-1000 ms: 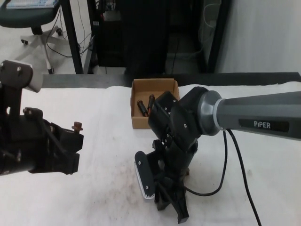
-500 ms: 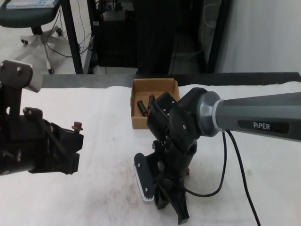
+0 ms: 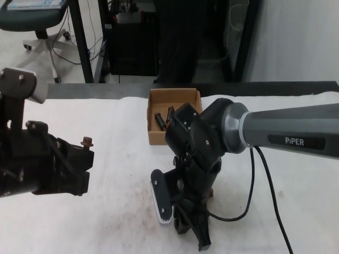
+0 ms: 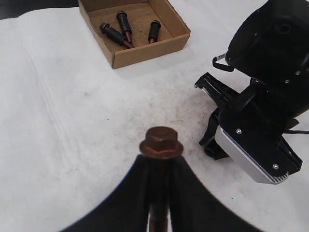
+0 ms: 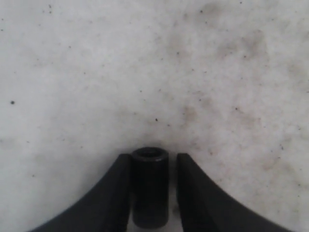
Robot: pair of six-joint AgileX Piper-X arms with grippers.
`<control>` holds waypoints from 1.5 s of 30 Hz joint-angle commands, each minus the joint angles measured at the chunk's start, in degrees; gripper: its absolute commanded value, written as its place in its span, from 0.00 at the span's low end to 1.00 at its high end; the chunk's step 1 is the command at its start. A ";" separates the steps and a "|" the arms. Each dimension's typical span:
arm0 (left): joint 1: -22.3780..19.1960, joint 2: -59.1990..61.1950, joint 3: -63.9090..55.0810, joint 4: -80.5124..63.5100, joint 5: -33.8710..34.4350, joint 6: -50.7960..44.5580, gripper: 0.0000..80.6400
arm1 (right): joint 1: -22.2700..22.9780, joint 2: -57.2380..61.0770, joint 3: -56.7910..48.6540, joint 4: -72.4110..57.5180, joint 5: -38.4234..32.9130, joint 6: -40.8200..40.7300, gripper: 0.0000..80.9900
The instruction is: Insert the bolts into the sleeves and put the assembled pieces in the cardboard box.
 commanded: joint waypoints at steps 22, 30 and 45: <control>0.17 -0.51 0.00 -0.69 0.25 -0.06 0.00 | -0.11 0.03 -0.17 0.21 2.04 1.58 0.37; 0.17 -0.51 0.00 -0.69 0.25 -0.06 0.00 | 0.00 0.03 -0.17 -0.13 2.48 2.59 0.37; 0.17 -0.77 0.00 -4.68 1.01 -0.50 0.00 | 1.31 -7.07 -0.35 -0.13 -3.65 29.88 0.01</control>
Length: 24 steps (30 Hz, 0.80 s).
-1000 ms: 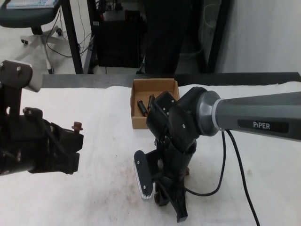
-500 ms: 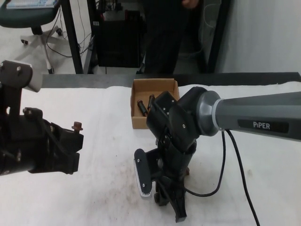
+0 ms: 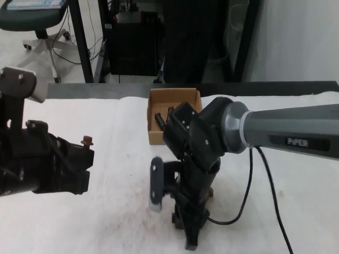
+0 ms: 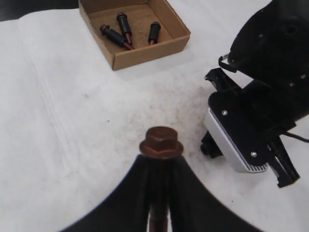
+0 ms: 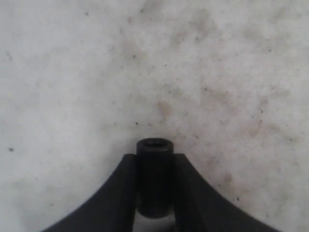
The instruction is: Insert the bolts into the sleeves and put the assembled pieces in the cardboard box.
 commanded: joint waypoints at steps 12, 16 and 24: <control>0.17 0.91 -0.06 -45.79 13.10 -14.95 0.00 | -8.41 -24.46 9.54 -31.62 -40.97 45.59 0.01; 0.17 6.52 -0.06 -60.21 18.97 -25.61 0.00 | -8.60 -28.38 19.85 -59.24 -44.68 61.13 0.01; 0.17 20.84 -0.06 -89.79 28.12 -47.34 0.00 | -7.69 -28.82 34.51 -94.91 -44.13 70.93 0.01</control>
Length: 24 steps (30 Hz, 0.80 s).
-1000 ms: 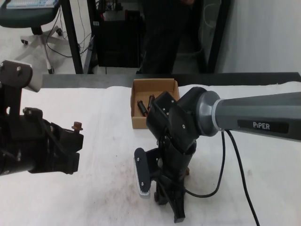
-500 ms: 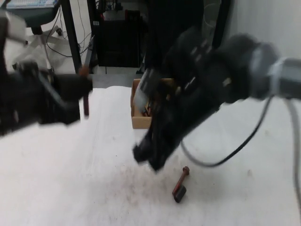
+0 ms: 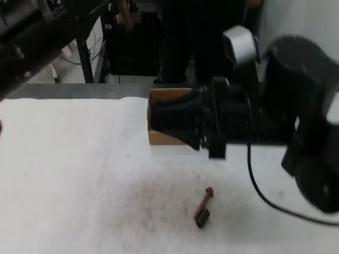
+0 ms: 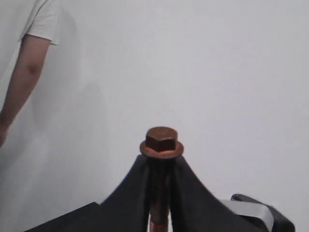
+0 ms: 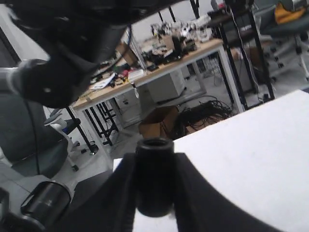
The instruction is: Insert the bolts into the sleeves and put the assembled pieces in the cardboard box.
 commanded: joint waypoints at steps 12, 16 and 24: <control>0.03 9.37 -0.29 -12.51 21.78 -14.04 0.00 | 0.15 -0.62 1.69 -10.17 1.16 1.01 0.01; -0.10 9.37 -0.47 -12.51 21.29 -12.67 0.00 | 0.15 -0.62 1.69 -8.14 1.16 -0.45 0.01; -3.71 9.37 -2.18 -11.50 21.13 -8.84 0.00 | 0.15 -0.62 1.69 -2.91 2.24 -3.59 0.01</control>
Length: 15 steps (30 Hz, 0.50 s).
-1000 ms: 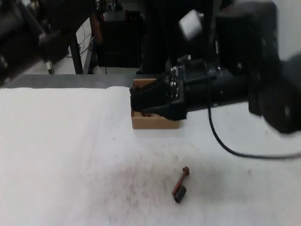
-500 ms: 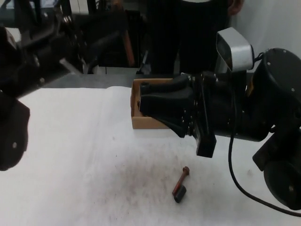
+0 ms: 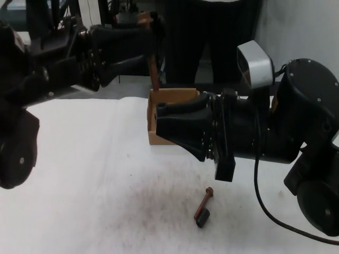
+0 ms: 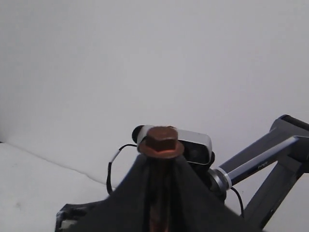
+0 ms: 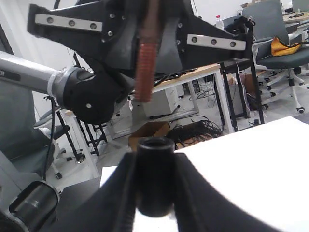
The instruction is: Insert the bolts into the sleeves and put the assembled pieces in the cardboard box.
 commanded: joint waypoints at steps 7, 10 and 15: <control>-1.52 -0.25 -0.91 3.01 0.43 4.10 0.00 | 0.06 -0.62 0.08 -2.29 0.47 -0.06 0.01; -1.52 -0.25 -0.91 3.01 0.43 4.45 0.00 | 0.06 -0.76 0.08 -4.54 0.47 -0.06 0.01; -1.52 -0.25 -0.91 3.37 0.33 5.27 0.00 | 0.06 -0.88 0.08 -4.39 0.47 0.29 0.01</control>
